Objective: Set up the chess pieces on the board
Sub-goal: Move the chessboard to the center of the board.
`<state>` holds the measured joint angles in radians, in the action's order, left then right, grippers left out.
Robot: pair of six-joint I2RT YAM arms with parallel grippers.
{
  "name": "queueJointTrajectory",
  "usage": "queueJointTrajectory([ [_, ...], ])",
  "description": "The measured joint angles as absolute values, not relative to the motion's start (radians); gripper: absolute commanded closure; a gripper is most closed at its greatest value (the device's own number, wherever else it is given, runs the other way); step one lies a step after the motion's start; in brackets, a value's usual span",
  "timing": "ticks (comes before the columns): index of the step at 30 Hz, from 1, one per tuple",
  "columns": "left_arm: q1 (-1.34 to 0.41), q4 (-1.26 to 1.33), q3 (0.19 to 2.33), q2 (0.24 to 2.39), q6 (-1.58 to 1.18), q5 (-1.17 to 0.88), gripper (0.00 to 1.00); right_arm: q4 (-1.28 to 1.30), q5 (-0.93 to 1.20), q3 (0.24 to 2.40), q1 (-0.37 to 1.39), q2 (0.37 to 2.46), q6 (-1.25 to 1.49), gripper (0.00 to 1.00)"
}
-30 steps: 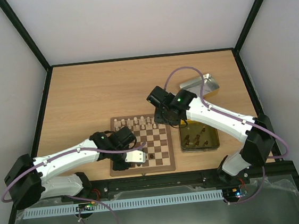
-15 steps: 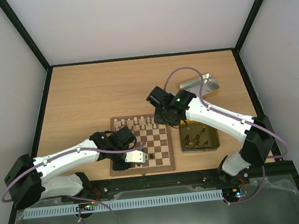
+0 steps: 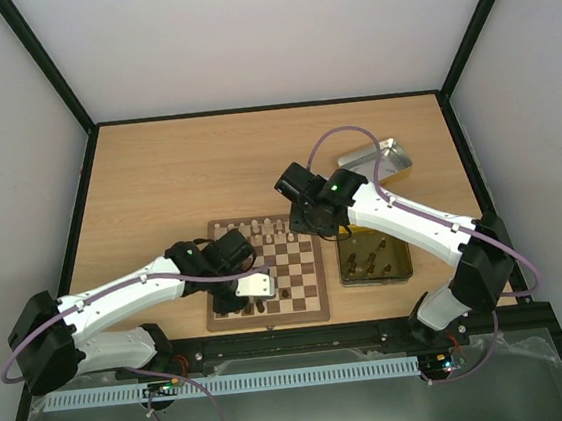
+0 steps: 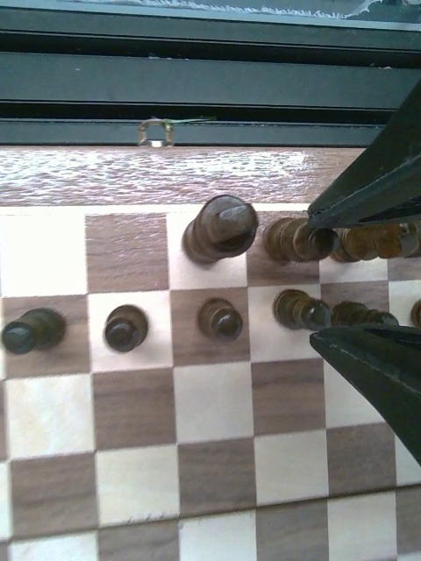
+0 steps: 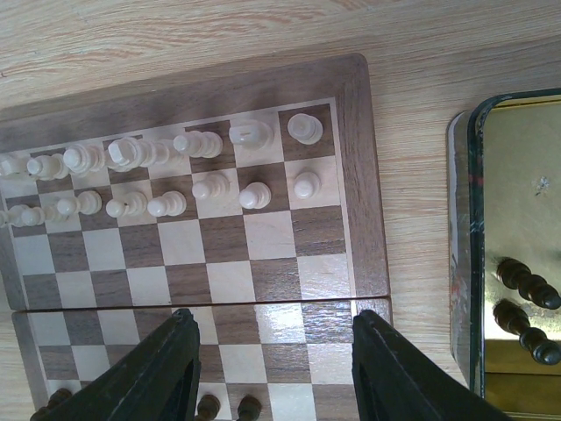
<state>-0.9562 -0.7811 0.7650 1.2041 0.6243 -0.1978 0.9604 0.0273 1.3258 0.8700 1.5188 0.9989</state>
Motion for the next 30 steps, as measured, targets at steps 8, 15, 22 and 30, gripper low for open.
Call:
queueJointTrajectory([
  [8, -0.954, -0.820, 0.854, 1.191, 0.619, -0.207, 0.67, 0.960, 0.031, 1.326, 0.870, 1.523, 0.991, 0.54],
  [15, -0.945, -0.859, 0.866, 1.156, 0.617, -0.209, 0.68, 0.960, 0.043, 1.336, 0.870, 1.547, 0.972, 0.54],
  [22, -0.702, -0.916, 0.973, 1.143, 0.625, -0.237, 0.68, 0.968, 0.051, 1.372, 0.870, 1.571, 0.944, 0.66],
  [30, -0.395, -0.943, 1.070, 1.156, 0.655, -0.251, 0.68, 0.993, 0.083, 1.370, 0.962, 1.522, 0.930, 0.84],
])
